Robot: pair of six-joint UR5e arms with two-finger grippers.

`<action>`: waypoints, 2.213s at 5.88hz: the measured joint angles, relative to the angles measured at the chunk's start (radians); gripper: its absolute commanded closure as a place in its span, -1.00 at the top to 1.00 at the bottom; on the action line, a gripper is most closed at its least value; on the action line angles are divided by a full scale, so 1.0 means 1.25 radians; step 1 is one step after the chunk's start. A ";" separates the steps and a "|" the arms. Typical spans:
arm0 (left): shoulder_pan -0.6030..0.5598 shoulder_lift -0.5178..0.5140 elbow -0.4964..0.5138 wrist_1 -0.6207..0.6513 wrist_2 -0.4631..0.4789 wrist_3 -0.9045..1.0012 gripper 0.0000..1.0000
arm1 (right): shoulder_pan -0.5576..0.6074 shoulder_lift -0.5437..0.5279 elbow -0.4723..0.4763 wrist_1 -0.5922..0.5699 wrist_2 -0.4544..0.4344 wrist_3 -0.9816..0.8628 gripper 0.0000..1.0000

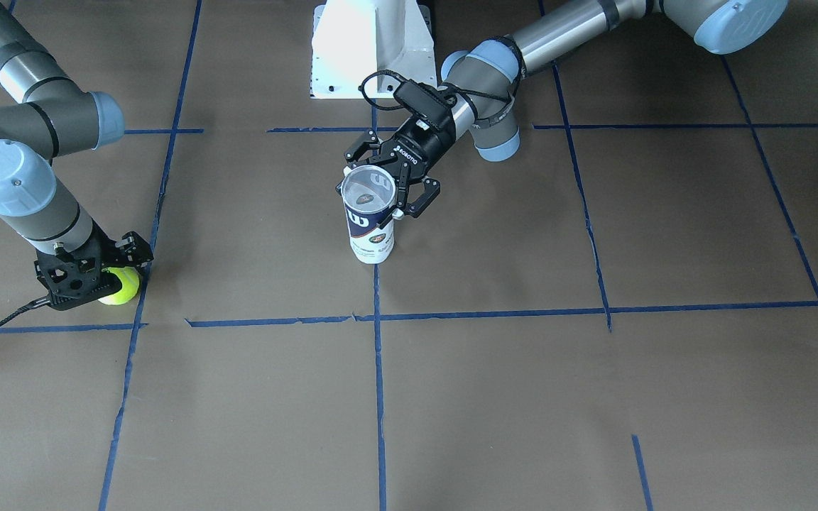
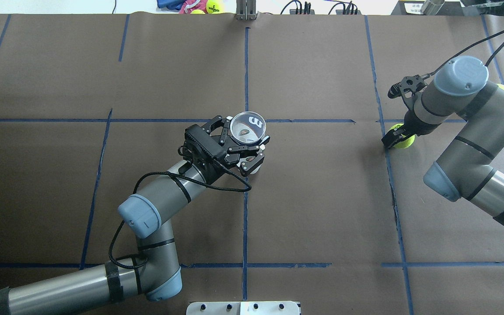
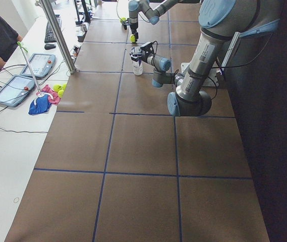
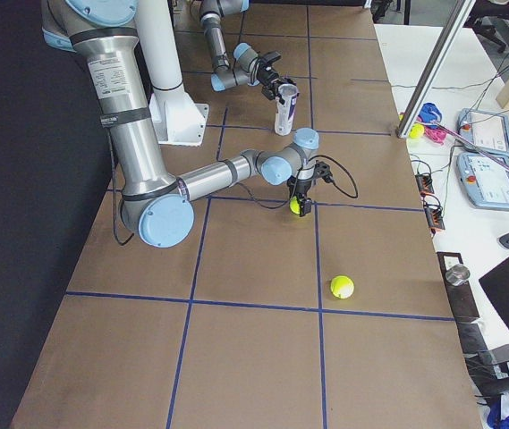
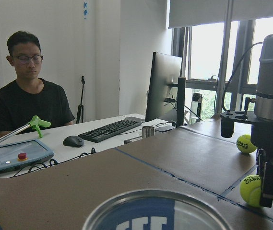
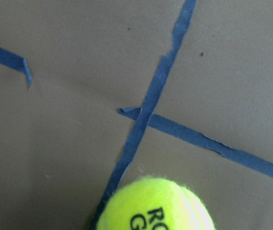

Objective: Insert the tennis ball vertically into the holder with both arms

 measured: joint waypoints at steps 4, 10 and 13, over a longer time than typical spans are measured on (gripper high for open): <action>0.000 0.008 0.000 -0.001 0.001 -0.001 0.80 | 0.006 0.070 0.105 0.009 0.042 0.137 -1.00; 0.006 0.010 -0.001 -0.001 0.001 0.000 0.82 | -0.156 0.315 0.231 0.007 -0.064 0.577 -0.21; 0.006 0.010 -0.001 -0.001 0.001 -0.001 0.83 | -0.184 0.323 0.228 0.003 -0.095 0.591 0.98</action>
